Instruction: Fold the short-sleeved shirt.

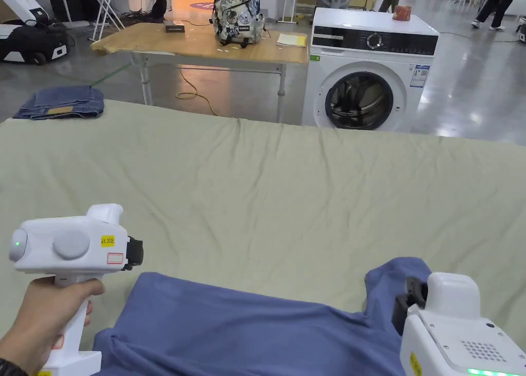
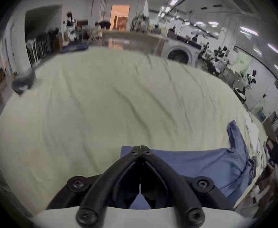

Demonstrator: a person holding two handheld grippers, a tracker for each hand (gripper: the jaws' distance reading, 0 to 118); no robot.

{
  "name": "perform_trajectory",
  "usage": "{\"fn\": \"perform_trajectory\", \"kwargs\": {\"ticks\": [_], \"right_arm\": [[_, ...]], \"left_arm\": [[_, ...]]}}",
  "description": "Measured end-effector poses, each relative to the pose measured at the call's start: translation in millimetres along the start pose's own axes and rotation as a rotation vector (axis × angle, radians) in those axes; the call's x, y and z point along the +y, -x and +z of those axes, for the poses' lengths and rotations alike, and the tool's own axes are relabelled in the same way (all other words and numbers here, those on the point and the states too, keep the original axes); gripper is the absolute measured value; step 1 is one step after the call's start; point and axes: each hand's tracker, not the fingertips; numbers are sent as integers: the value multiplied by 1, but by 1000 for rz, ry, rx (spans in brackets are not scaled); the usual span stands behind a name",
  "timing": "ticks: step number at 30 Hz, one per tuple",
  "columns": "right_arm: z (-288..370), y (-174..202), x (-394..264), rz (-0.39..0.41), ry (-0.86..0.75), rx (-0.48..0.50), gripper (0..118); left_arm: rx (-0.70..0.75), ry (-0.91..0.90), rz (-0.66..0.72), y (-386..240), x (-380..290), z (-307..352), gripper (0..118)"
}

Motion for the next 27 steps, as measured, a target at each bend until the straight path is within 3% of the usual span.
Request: {"fn": "perform_trajectory", "kwargs": {"ticks": [3, 7, 8, 12, 14, 16, 17, 19, 22, 27], "right_arm": [[-7, -7, -4, -2, 33, -8, 0], [-16, -15, -12, 12, 73, -29, 0], [-18, -16, -14, 15, 82, -33, 0], [-23, -22, -21, 20, 119, -47, 0], [-25, -25, -24, 16, 136, -47, 0], [-27, -26, -27, 17, 150, -53, 0], [-27, -27, -28, 17, 154, -54, 0], [-29, -30, -31, 14, 164, -52, 0], [-33, -34, -36, 9, 180, -50, 0], [-34, -56, -27, -13, 188, -51, 0]], "left_arm": [[9, 118, -24, 1, 18, -25, 0], [-10, 262, 19, -2, 30, -52, 50], [-8, 286, 24, -3, 30, -58, 51], [81, 353, -32, -15, 25, -77, 50], [102, 376, -91, -23, 17, -82, 35], [153, 327, -145, -36, 7, -80, 32], [142, 319, -155, -38, 5, -79, 25], [105, 306, -161, -46, -2, -78, 0], [139, 270, -198, -37, 1, -88, 0], [66, 158, -140, -30, -1, -54, 0]]}}
